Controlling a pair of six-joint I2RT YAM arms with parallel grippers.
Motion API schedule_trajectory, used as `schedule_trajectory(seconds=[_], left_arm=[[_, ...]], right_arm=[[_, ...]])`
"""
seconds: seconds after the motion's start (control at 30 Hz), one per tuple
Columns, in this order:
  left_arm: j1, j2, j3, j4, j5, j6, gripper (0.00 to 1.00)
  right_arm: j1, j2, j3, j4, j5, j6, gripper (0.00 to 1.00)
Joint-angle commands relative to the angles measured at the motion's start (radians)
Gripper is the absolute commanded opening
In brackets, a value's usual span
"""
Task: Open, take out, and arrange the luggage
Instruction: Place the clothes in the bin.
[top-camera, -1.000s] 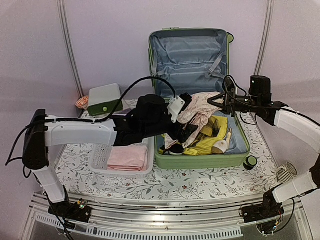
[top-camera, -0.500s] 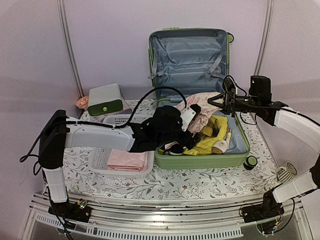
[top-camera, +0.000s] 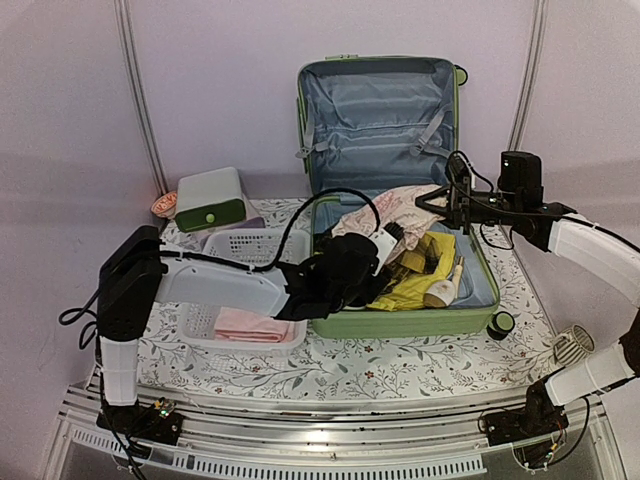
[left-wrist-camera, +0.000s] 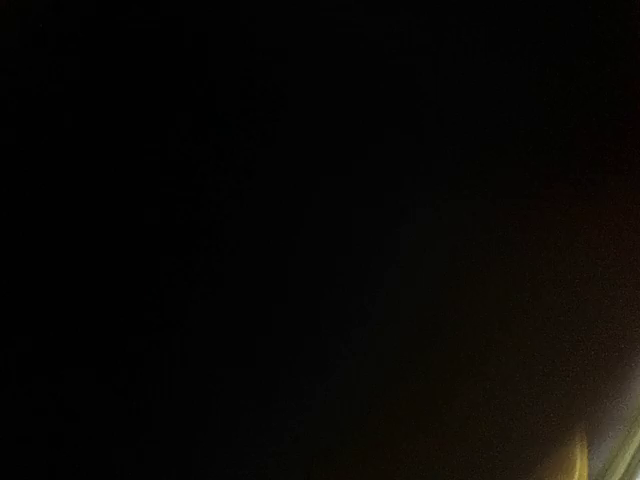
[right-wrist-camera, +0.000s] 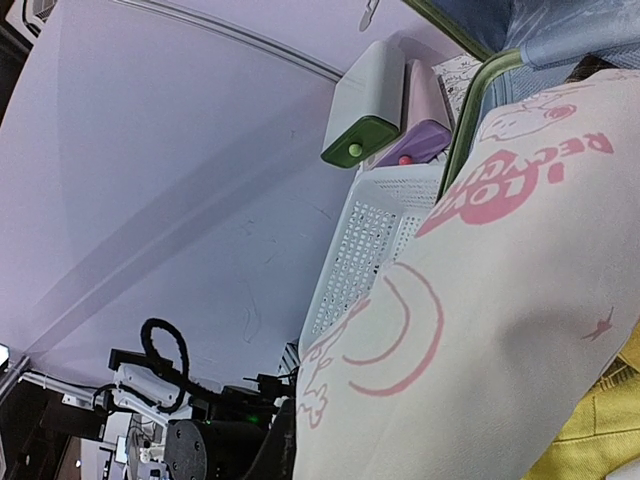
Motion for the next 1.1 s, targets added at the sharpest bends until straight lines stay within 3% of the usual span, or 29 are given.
schedule_trajectory(seconds=[0.0,0.03,0.07,0.3,0.77,0.93,1.07], left_arm=[[-0.012,-0.021,0.018,-0.009,-0.115,0.069,0.21],[-0.013,-0.031,0.016,-0.013,-0.127,0.083,0.02],[-0.014,-0.045,0.013,-0.024,-0.131,0.1,0.0],[0.001,-0.241,-0.019,-0.227,0.092,0.185,0.0],[0.046,-0.646,-0.195,-0.419,-0.033,0.417,0.0],[0.192,-0.81,-0.227,-0.489,0.2,0.458,0.0],[0.258,-0.941,-0.319,-0.501,0.377,0.596,0.0]], right_arm=[[0.006,-0.038,0.027,0.062,-0.029,-0.006,0.04],[0.005,-0.037,0.026,0.061,-0.028,-0.005,0.04],[0.005,-0.036,0.027,0.063,-0.028,-0.004,0.04],[0.032,-0.019,0.077,0.06,-0.019,0.009,0.04],[0.271,0.113,0.265,0.175,0.114,0.038,0.02],[0.338,0.167,0.288,0.302,0.188,0.068,0.02],[0.386,0.231,0.303,0.413,0.232,0.106,0.02]])
